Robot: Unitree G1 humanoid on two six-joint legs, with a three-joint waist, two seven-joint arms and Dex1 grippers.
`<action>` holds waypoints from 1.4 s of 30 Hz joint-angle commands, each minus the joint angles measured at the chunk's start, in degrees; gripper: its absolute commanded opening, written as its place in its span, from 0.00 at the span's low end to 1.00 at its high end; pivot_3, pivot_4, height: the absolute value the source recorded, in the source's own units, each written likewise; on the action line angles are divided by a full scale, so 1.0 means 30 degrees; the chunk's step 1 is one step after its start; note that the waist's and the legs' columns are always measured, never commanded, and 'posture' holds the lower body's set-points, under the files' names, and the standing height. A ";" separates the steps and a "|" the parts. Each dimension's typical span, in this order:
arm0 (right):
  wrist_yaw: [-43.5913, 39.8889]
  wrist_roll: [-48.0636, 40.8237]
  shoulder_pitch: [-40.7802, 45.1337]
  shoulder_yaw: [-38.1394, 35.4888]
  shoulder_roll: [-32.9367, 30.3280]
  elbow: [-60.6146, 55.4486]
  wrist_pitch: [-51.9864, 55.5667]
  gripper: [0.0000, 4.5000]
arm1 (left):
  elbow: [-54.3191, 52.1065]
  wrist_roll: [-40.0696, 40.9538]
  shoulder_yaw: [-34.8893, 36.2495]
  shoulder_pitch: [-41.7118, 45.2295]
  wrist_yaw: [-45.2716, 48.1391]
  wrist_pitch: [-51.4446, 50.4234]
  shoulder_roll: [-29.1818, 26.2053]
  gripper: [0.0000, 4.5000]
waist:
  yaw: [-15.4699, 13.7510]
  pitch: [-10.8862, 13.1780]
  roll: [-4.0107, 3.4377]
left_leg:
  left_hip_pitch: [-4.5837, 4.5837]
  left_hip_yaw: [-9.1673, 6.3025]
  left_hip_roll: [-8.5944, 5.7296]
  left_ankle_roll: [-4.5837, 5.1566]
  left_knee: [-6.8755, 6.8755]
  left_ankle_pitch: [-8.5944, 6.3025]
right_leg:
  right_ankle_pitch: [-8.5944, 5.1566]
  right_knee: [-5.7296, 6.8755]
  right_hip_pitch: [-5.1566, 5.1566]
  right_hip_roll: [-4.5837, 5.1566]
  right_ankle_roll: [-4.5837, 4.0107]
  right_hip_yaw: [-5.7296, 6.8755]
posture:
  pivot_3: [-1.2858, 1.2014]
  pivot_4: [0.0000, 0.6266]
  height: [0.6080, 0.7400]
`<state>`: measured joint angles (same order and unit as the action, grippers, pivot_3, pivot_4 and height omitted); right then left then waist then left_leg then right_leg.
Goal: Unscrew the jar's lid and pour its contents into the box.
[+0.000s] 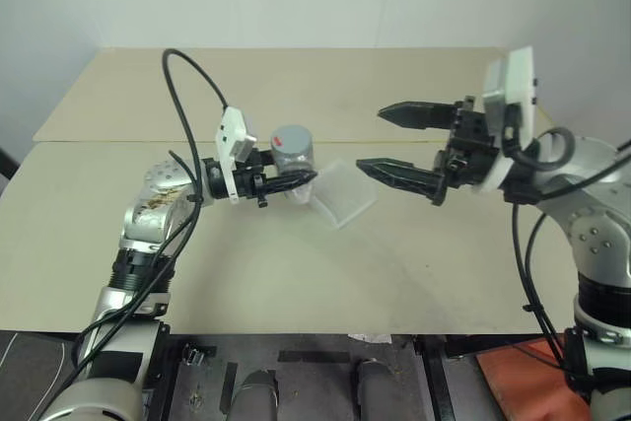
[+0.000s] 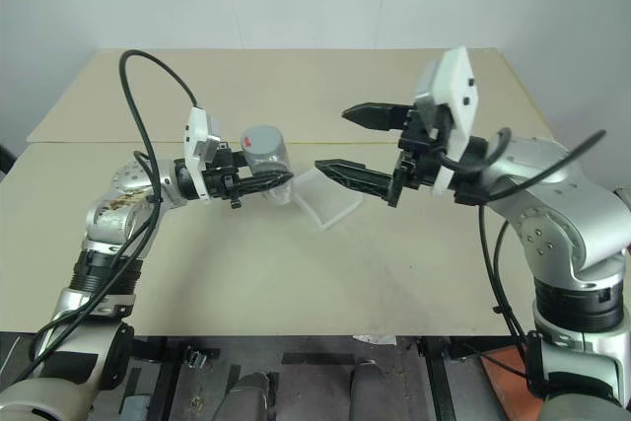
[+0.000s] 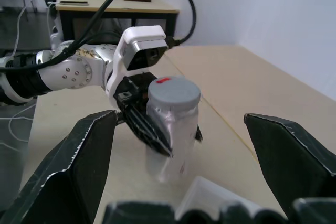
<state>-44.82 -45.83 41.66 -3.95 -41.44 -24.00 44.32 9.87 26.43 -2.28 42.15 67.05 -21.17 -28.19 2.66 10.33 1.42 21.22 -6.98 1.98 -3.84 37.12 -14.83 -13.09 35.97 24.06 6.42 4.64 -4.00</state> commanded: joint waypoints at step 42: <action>-0.9159 0.2877 0.3380 0.4152 0.4067 0.6443 -0.5336 0.61 | -0.2351 0.2538 -0.0629 0.0864 0.6263 -0.0450 -0.0448 0.43 | 0.0578 0.0008 -0.0014 | -0.0010 -0.0011 -0.0001 0.0001 -0.0003 0.0000 | -0.0001 0.0030 0.0019 -0.0004 0.0001 -0.0001 | 0.52 0.24 1.00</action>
<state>-65.40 -37.30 49.79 8.48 -29.03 -7.45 32.53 5.39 29.99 -5.82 44.08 82.81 -21.70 -28.35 4.39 10.35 1.38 21.18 -7.01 1.99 -3.84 37.11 -14.82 -13.09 36.07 24.12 6.40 4.64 -4.00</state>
